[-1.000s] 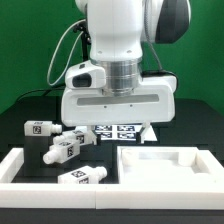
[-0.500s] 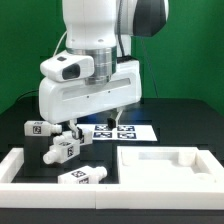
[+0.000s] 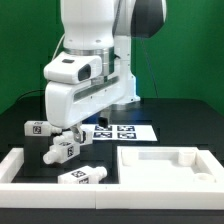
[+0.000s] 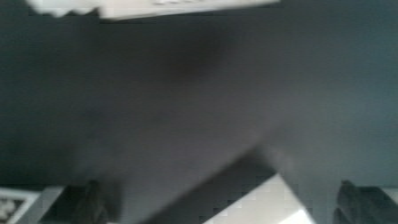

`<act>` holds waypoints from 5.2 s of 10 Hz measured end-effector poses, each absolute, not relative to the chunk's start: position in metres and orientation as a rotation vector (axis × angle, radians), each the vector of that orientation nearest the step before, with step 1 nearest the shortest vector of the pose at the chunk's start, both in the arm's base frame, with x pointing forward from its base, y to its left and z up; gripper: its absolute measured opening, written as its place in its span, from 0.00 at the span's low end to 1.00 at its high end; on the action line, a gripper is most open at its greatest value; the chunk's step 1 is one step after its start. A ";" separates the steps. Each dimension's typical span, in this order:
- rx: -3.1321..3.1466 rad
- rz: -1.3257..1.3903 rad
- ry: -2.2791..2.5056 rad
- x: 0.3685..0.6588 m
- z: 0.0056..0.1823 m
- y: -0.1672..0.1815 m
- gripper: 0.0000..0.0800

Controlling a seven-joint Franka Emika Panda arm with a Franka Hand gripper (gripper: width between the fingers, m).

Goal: Assemble one leg

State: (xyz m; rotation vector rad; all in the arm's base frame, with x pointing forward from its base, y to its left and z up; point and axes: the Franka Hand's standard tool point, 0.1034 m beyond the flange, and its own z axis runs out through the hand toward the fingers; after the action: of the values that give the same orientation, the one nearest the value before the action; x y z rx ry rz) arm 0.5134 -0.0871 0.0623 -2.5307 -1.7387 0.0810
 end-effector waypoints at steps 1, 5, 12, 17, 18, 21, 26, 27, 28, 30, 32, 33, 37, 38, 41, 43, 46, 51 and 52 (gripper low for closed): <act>-2.356 0.065 -1.966 0.512 0.063 -0.097 0.81; -2.040 0.079 -2.298 0.510 0.062 -0.111 0.81; -1.244 0.160 -2.762 0.494 0.037 -0.136 0.81; -1.249 0.188 -2.703 0.498 0.008 -0.126 0.81; -1.253 0.188 -2.702 0.498 0.008 -0.127 0.80; -1.260 0.189 -2.697 0.497 0.007 -0.128 0.57; -1.356 0.186 -2.669 0.500 0.019 -0.126 0.35; -1.454 0.190 -2.628 0.495 0.030 -0.124 0.35; -1.564 0.198 -2.565 0.485 0.035 -0.119 0.35; -1.830 0.221 -2.384 0.469 0.041 -0.096 0.35; -2.093 0.249 -2.176 0.470 0.044 -0.072 0.35; -2.141 0.252 -2.133 0.472 0.045 -0.075 0.35; -2.571 0.202 -1.699 0.463 0.050 -0.069 0.36; -2.725 0.171 -1.460 0.442 0.057 -0.061 0.36; -2.914 0.175 -0.773 0.421 0.046 -0.043 0.36; -2.953 0.153 -0.628 0.422 0.043 -0.044 0.36; -3.009 0.171 -0.344 0.421 0.042 -0.039 0.36; -3.069 0.151 0.155 0.396 0.013 0.040 0.36; -3.078 0.134 0.112 0.391 0.010 0.049 0.36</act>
Offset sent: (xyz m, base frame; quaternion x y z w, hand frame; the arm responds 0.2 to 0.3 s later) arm 0.0000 0.0000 0.0000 0.0000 0.0000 -0.1938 0.9810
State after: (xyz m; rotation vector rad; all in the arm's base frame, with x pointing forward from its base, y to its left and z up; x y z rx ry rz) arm 0.3905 0.0494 0.0100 -3.0776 0.1122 0.1336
